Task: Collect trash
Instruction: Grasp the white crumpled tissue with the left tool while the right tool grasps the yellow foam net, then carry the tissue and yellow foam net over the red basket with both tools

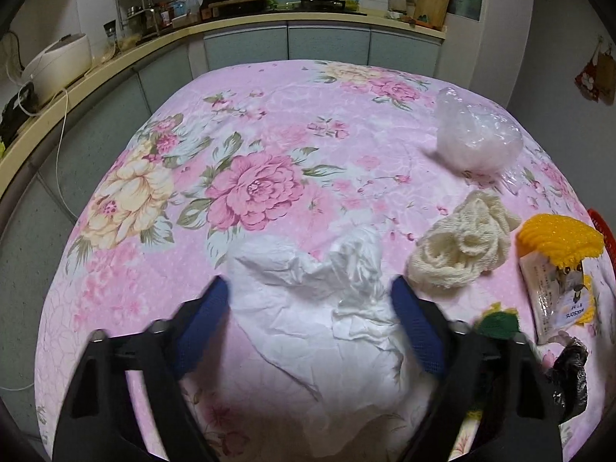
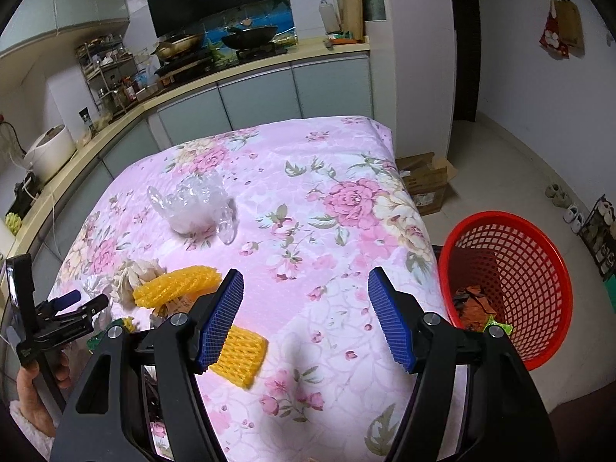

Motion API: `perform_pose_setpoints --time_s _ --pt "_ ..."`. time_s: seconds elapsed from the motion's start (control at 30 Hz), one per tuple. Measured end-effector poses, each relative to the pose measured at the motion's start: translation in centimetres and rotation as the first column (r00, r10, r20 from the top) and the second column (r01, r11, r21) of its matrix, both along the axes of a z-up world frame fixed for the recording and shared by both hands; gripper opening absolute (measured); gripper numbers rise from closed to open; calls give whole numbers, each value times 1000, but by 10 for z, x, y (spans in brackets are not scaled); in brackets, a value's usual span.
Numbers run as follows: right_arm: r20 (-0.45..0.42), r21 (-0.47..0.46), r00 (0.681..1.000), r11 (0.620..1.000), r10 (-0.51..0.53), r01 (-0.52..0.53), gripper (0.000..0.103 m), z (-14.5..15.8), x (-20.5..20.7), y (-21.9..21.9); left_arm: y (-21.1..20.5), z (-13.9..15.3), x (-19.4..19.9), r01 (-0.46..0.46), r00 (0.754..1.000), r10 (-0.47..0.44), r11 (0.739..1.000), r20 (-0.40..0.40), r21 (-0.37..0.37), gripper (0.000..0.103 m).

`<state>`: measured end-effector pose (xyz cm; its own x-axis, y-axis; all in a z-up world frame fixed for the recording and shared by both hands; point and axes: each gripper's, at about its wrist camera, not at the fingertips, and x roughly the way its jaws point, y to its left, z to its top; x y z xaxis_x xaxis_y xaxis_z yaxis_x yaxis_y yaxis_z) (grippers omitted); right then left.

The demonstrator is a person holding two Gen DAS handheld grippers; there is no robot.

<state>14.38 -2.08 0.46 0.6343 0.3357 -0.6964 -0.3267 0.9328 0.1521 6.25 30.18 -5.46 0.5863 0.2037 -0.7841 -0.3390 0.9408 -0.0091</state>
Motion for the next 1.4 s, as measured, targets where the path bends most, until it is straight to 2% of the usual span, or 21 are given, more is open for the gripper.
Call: perform_pose_setpoints --time_s 0.07,0.1,0.23,0.33,0.37,0.43,0.47,0.63,0.93,0.97,1.03,1.13,1.4 --pt "2 -4 1000 1000 22 -22 65 0 0 8 4 -2 0 -8 1000 8 1000 1 -30 55" --pt "3 -6 999 999 40 -40 65 -1 0 13 5 -3 -1 -8 1000 9 999 6 -43 52" --pt "5 -9 994 994 105 -105 65 -2 0 35 2 -3 0 5 1000 -4 999 20 -44 26" --pt "-11 0 989 989 150 -150 65 -4 2 50 3 -1 0 3 1000 -2 999 26 -48 15" --pt "-21 6 985 985 170 -170 65 -6 3 56 4 0 0 1 1000 1 999 29 -47 14" --pt "-28 15 982 982 189 -189 76 -8 3 64 6 5 -3 -6 999 8 999 43 -44 14" --pt "-27 21 980 980 197 -196 77 -9 2 67 7 7 -4 -10 999 12 999 50 -44 13" --pt "-40 18 963 963 268 -267 77 -16 0 95 12 19 -10 -25 996 29 999 87 -44 13" --pt "-50 -50 957 957 284 -287 77 -39 7 120 12 15 -9 -21 997 25 998 78 -60 13" --pt "-48 -50 958 957 283 -286 76 -40 9 121 12 15 -9 -20 997 25 998 79 -59 13" --pt "-58 -45 957 956 286 -288 65 -42 11 119 12 15 -9 -19 997 24 998 79 -60 13" --pt "-76 -38 956 957 283 -286 56 -45 16 116 11 14 -8 -19 997 24 998 75 -59 13" --pt "-72 -40 961 962 267 -271 36 -47 20 108 10 12 -7 -18 997 22 998 71 -59 13"
